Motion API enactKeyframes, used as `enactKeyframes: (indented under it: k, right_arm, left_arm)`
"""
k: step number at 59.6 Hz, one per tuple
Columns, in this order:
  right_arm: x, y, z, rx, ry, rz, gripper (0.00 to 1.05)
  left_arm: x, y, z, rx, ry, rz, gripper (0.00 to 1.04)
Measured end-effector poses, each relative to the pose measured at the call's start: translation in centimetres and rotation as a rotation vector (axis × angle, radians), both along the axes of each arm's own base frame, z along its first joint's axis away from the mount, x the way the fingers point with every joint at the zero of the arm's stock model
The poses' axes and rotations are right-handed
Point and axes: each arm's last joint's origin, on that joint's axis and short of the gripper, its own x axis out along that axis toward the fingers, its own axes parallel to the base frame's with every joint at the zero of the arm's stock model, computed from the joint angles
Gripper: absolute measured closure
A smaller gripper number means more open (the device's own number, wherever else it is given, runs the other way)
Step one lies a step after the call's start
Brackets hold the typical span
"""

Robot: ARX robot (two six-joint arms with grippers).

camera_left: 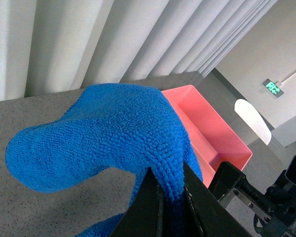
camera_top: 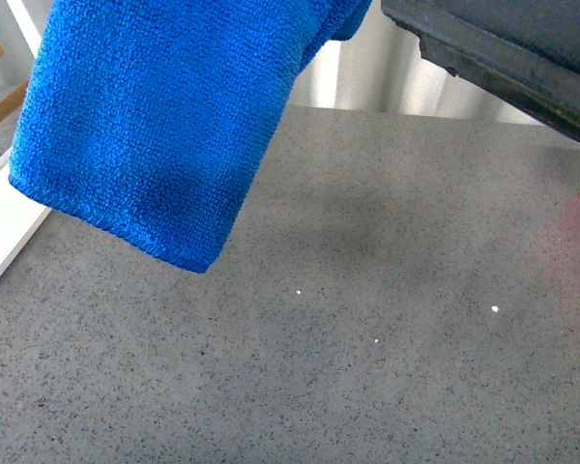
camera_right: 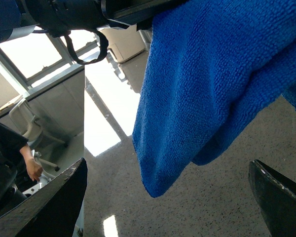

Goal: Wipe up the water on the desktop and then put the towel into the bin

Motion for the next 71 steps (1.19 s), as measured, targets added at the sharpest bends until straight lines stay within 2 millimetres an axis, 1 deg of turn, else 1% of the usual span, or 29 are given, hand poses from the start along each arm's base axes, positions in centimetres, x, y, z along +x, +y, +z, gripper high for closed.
enactKeyframes:
  k: [3, 10, 14, 20, 31, 37, 46, 54, 59, 62, 65, 71]
  right_arm:
    - [0.4, -0.1, -0.1, -0.002, 0.009, -0.026, 0.07]
    - [1.2, -0.7, -0.5, 0.013, 0.001, -0.009, 0.07]
    - [2.0, -0.9, -0.7, 0.013, 0.011, -0.035, 0.07]
    - [2.9, -1.2, -0.8, 0.049, -0.003, -0.023, 0.07]
    - [5.0, -0.5, -0.9, 0.08, 0.018, 0.01, 0.07]
    - [6.3, 0.5, -0.7, 0.1, 0.029, 0.015, 0.07]
    - [7.5, 1.9, -0.8, 0.12, 0.031, 0.065, 0.07]
    - [8.8, 4.0, -1.1, 0.132, 0.058, 0.108, 0.07]
    - [9.2, 5.1, -1.5, 0.125, 0.081, 0.128, 0.07]
    - [9.5, 6.2, -1.9, 0.115, 0.097, 0.142, 0.07]
    - [9.7, 6.9, -2.1, 0.11, 0.099, 0.15, 0.07]
    - [10.0, 8.0, -2.3, 0.106, 0.095, 0.164, 0.07]
  left_arm:
    - [0.0, 0.0, 0.0, 0.0, 0.0, 0.0, 1.01]
    - [0.0, 0.0, 0.0, 0.0, 0.0, -0.001, 1.01]
    - [0.0, 0.0, 0.0, 0.0, 0.0, 0.0, 1.01]
    - [0.0, 0.0, 0.0, 0.0, 0.0, -0.001, 1.01]
    - [0.0, 0.0, 0.0, 0.0, 0.0, -0.001, 1.01]
    - [0.0, 0.0, 0.0, 0.0, 0.0, 0.0, 1.01]
    - [0.0, 0.0, 0.0, 0.0, 0.0, -0.001, 1.01]
    - [0.0, 0.0, 0.0, 0.0, 0.0, 0.0, 1.01]
    - [0.0, 0.0, 0.0, 0.0, 0.0, 0.0, 1.01]
    - [0.0, 0.0, 0.0, 0.0, 0.0, 0.0, 1.01]
    - [0.0, 0.0, 0.0, 0.0, 0.0, 0.0, 1.01]
    - [0.0, 0.0, 0.0, 0.0, 0.0, 0.0, 1.01]
